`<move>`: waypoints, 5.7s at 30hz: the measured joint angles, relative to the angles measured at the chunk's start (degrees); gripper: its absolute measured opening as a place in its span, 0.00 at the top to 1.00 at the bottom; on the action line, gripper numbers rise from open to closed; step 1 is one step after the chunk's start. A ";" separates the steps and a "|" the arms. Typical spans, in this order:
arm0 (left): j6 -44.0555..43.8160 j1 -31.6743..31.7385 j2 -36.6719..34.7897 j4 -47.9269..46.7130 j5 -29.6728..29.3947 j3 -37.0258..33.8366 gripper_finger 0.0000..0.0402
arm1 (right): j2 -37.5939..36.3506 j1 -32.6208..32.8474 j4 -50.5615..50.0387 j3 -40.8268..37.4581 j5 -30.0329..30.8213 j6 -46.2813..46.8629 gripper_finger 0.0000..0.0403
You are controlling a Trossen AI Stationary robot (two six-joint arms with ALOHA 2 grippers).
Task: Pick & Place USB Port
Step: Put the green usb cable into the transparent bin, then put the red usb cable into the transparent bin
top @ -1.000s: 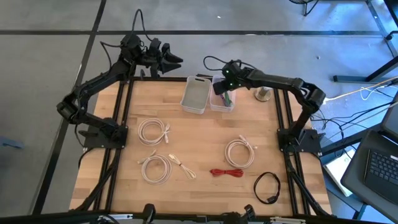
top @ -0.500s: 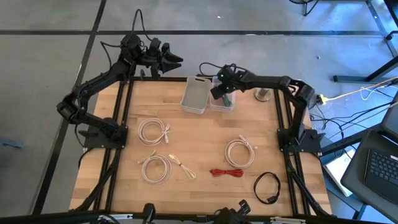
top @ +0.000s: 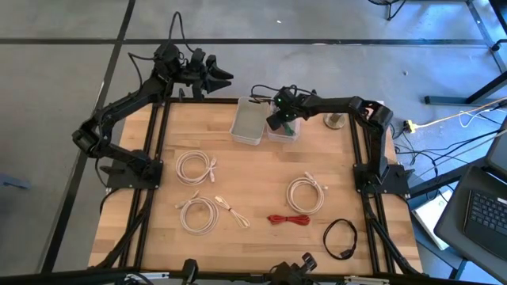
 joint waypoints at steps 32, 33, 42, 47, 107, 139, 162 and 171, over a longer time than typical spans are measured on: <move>0.88 0.09 0.00 -0.07 2.73 0.00 0.60 | -10.07 9.95 -58.79 31.85 -20.64 -11.47 0.65; 1.27 0.15 0.00 -0.07 2.77 -0.02 0.60 | -11.10 11.34 -60.70 31.87 -23.43 -11.12 0.65; 3.02 0.20 0.00 -0.28 4.40 -0.02 0.60 | -15.38 30.01 -64.83 31.63 -25.50 0.42 0.65; 4.56 0.20 0.00 -0.76 5.38 -0.02 0.60 | -15.34 40.45 -63.19 26.32 -21.06 7.11 0.65; 9.49 -0.02 0.00 -7.82 6.67 -0.02 0.60 | -11.23 58.14 -25.69 12.56 -6.68 32.94 0.97; 10.95 -1.49 0.00 -8.96 5.16 -0.03 0.60 | -11.32 4.02 -38.38 26.60 -4.20 15.44 0.98; 11.57 -1.36 0.00 -8.97 4.70 -0.04 0.60 | -11.23 -1.24 -23.68 6.24 -10.73 17.50 0.98; 11.58 -1.36 0.00 -8.95 3.90 -0.04 0.60 | -11.23 -1.52 -14.80 -0.90 -10.27 17.50 0.98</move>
